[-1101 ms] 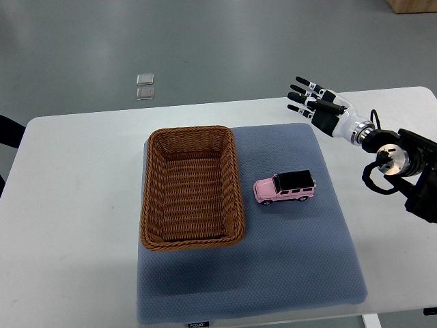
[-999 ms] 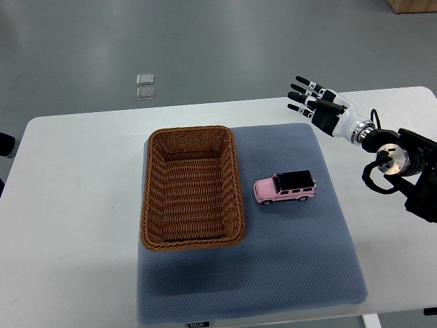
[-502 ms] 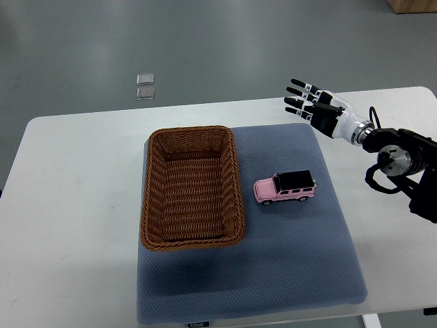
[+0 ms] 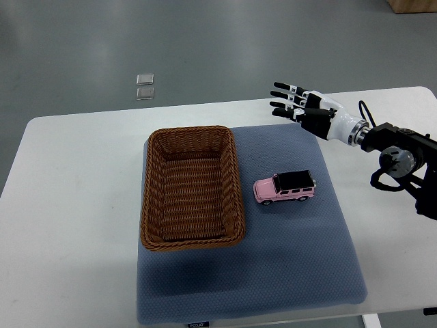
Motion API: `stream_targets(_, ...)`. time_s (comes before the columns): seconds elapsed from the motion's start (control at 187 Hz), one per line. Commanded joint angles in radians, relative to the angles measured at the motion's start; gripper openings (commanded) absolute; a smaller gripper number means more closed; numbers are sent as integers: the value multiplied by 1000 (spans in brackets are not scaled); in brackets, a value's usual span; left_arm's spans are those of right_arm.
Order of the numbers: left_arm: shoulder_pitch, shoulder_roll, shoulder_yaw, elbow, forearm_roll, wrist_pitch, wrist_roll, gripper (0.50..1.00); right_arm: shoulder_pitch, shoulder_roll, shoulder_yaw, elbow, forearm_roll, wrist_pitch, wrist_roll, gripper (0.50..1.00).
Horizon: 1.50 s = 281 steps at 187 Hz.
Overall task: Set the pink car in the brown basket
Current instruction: 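Reach the right hand down over the pink toy car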
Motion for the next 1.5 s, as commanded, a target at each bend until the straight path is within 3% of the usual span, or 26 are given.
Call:
stream_targets(0.0, 0, 0, -1, 0, 0, -1, 0, 1000, -8, -66, 2, 79, -130, 4, 55, 926)
stream_targets(0.508, 0, 0, -1, 0, 0, -1, 0, 1000, -7, -217, -4, 225, -770, 9, 212, 926)
stream_targets(1.021, 0, 0, -1, 0, 0, 1, 0, 1000, -13, -217, -24, 281, -1100, -123, 217, 926)
stream_targets(1.17, 0, 0, -1, 0, 0, 1, 0, 1000, -16, -224, -82, 281, -1109, -177, 218, 926)
stream_targets(1.496, 0, 0, -1, 0, 0, -1, 0, 1000, -47, -211, -105, 281, -1120, -203, 224, 926)
